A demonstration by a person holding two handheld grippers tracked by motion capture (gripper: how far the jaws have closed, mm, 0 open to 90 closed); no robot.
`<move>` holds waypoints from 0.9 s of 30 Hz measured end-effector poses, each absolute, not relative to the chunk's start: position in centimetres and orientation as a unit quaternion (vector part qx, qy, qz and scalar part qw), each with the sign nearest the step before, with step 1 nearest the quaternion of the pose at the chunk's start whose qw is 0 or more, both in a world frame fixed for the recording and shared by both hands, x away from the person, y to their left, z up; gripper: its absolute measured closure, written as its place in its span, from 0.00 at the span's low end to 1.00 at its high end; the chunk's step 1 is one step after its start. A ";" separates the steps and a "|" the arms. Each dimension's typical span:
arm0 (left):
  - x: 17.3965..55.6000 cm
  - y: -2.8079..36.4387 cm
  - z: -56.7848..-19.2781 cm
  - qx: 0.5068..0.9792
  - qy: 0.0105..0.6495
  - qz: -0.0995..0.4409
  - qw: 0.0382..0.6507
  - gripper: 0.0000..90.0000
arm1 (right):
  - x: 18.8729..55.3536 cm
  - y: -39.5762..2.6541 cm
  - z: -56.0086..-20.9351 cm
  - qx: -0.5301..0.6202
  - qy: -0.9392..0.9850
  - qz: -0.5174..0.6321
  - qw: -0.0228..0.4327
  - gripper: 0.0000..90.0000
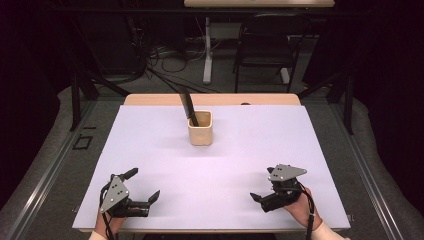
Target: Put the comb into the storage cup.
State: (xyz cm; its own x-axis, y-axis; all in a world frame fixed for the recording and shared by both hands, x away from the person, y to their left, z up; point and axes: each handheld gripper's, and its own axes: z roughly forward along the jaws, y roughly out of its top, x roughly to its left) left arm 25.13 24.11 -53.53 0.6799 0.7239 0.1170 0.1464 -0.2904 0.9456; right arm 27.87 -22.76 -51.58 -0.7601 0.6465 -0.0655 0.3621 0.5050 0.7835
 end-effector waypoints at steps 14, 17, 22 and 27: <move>25.2 24.1 -53.6 0.756 0.288 0.277 0.518 0.00 | 26.6 -23.9 -51.9 0.301 0.840 0.408 0.194 0.00; 25.2 24.1 -53.6 0.756 0.289 0.277 0.519 0.00 | 26.4 -24.0 -51.9 0.300 0.839 0.410 0.195 0.00; 25.2 24.0 -53.6 0.757 0.289 0.276 0.518 0.00 | 26.1 -24.4 -52.1 0.299 0.833 0.420 0.201 0.00; 25.2 24.0 -53.6 0.756 0.289 0.276 0.519 0.00 | 25.7 -24.6 -52.4 0.296 0.833 0.421 0.202 0.00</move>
